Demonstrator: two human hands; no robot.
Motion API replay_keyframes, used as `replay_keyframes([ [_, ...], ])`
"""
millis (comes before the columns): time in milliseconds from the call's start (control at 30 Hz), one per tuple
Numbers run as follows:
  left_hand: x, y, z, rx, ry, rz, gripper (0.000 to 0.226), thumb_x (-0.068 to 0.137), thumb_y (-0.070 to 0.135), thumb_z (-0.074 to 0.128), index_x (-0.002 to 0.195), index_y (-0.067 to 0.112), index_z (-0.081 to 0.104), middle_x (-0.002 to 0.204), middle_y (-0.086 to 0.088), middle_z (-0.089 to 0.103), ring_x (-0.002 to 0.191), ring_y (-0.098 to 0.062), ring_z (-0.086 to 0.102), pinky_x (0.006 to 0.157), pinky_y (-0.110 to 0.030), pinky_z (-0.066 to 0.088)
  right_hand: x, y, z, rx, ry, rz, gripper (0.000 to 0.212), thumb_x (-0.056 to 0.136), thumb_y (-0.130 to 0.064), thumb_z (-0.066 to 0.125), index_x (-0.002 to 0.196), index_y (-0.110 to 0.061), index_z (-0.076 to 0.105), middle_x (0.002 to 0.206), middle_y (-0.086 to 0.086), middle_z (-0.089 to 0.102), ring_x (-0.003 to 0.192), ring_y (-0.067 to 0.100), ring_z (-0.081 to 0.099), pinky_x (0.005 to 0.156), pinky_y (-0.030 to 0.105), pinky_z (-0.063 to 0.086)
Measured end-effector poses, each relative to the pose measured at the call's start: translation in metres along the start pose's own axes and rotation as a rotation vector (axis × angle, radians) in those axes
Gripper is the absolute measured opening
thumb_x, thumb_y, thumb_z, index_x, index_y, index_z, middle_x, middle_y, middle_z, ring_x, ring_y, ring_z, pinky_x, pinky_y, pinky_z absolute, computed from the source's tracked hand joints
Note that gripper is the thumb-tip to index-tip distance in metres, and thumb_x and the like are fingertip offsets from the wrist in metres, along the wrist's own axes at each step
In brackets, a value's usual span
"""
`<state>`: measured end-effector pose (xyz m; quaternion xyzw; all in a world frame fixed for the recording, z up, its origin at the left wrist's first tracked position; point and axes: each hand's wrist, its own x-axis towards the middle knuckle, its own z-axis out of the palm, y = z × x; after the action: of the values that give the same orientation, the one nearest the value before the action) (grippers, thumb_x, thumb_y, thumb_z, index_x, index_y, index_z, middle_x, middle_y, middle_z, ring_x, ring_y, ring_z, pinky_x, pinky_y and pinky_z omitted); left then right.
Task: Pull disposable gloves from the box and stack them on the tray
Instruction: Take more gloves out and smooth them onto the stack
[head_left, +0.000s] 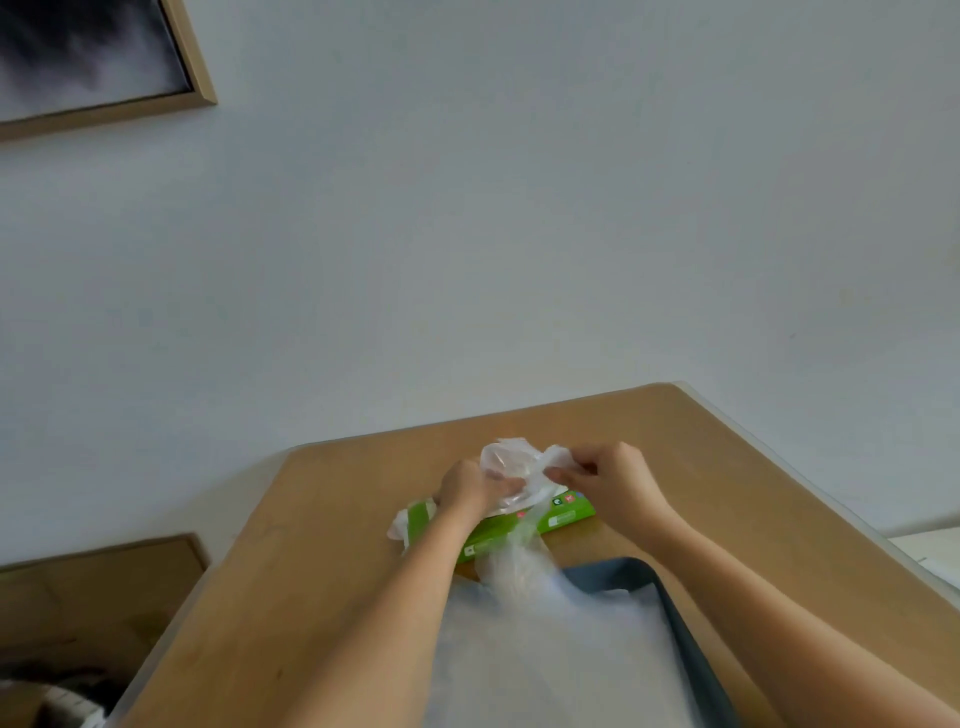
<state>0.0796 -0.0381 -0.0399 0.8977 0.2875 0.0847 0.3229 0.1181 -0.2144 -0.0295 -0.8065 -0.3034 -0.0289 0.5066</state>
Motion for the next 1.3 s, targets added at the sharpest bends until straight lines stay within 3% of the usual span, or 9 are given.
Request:
replay_keyframes([
  [100,0.0,-0.01,0.003,-0.023,0.074,0.064,0.026,0.076,0.037,0.077,0.087,0.014,0.077,0.091,-0.005,0.074,0.093,-0.022,0.068,0.08,-0.029,0.048,0.007,-0.015,-0.029,0.162,-0.001,0.012,0.024,0.084,-0.019,0.072,0.07,0.001,0.068,0.059,0.001,0.051,0.058,0.008,0.042,0.062,0.025,0.035],
  [267,0.002,-0.013,0.001,0.017,0.016,0.037,0.024,0.071,0.037,0.083,0.086,0.022,0.074,0.095,0.0,0.073,0.094,-0.018,0.066,0.09,-0.03,0.049,-0.006,-0.066,-0.084,0.436,-0.058,-0.052,0.025,0.082,-0.019,0.07,0.081,0.006,0.068,0.068,0.003,0.061,0.069,0.012,0.056,0.073,0.026,0.044],
  [467,-0.025,0.015,-0.057,-0.162,-0.011,0.188,0.07,0.074,0.021,0.078,0.136,0.024,0.046,0.133,0.004,0.044,0.122,-0.013,0.047,0.1,-0.031,0.041,-0.028,-0.098,-0.109,0.15,-0.031,0.024,0.032,0.083,-0.034,0.069,0.063,-0.009,0.067,0.059,-0.003,0.064,0.052,0.008,0.051,0.054,0.016,0.042],
  [700,-0.142,0.048,-0.075,-0.565,-0.344,0.514,0.076,0.045,0.066,0.084,0.114,0.045,0.059,0.123,0.016,0.062,0.118,-0.003,0.057,0.099,-0.031,0.048,-0.052,-0.12,-0.09,0.024,-0.09,0.045,0.036,0.082,-0.042,0.069,0.069,-0.008,0.069,0.067,0.012,0.065,0.059,0.02,0.052,0.059,0.03,0.039],
  [900,-0.191,0.045,-0.068,-0.545,-0.293,0.621,0.062,0.069,0.042,0.078,0.124,0.037,0.051,0.12,0.019,0.062,0.116,0.0,0.056,0.102,-0.029,0.044,-0.086,-0.142,-0.083,0.126,-0.416,-0.069,0.047,0.08,-0.06,0.062,0.092,-0.015,0.069,0.074,-0.009,0.064,0.068,0.008,0.058,0.067,0.025,0.042],
  [1000,-0.204,0.033,-0.074,-0.851,-0.369,0.581,0.045,0.084,0.008,0.07,0.125,0.021,0.058,0.12,-0.002,0.068,0.115,-0.017,0.062,0.099,-0.033,0.048,-0.1,-0.142,-0.088,0.269,-0.605,-0.177,0.05,0.086,-0.052,0.054,0.133,-0.035,0.051,0.12,-0.004,0.066,0.111,0.01,0.063,0.095,0.029,0.049],
  [1100,-0.208,0.021,-0.072,-0.948,-0.345,0.424,0.038,0.087,-0.005,0.058,0.123,0.009,0.062,0.11,-0.013,0.07,0.095,-0.016,0.064,0.075,-0.021,0.05,-0.107,-0.138,-0.085,0.209,-0.565,-0.209,0.069,0.08,-0.06,0.062,0.141,-0.053,0.029,0.144,-0.01,0.045,0.124,0.006,0.053,0.103,0.034,0.044],
  [1200,-0.209,0.013,-0.073,-1.018,-0.271,0.245,0.038,0.082,-0.005,0.061,0.119,0.006,0.061,0.091,-0.01,0.072,0.07,-0.015,0.061,0.06,-0.019,0.047,-0.107,-0.126,-0.075,-0.139,-0.378,-0.206,0.101,0.061,-0.063,0.073,0.145,-0.054,0.016,0.149,-0.024,0.03,0.134,0.0,0.035,0.106,0.023,0.033],
  [1300,-0.212,0.007,-0.075,-1.065,-0.245,0.17,0.038,0.085,-0.014,0.047,0.115,0.005,0.06,0.089,-0.013,0.074,0.064,-0.015,0.064,0.055,-0.019,0.046,-0.107,-0.115,-0.064,-0.071,-0.41,-0.07,0.111,0.055,-0.056,0.082,0.144,-0.052,0.017,0.148,-0.013,0.036,0.129,0.007,0.045,0.106,0.031,0.04],
])
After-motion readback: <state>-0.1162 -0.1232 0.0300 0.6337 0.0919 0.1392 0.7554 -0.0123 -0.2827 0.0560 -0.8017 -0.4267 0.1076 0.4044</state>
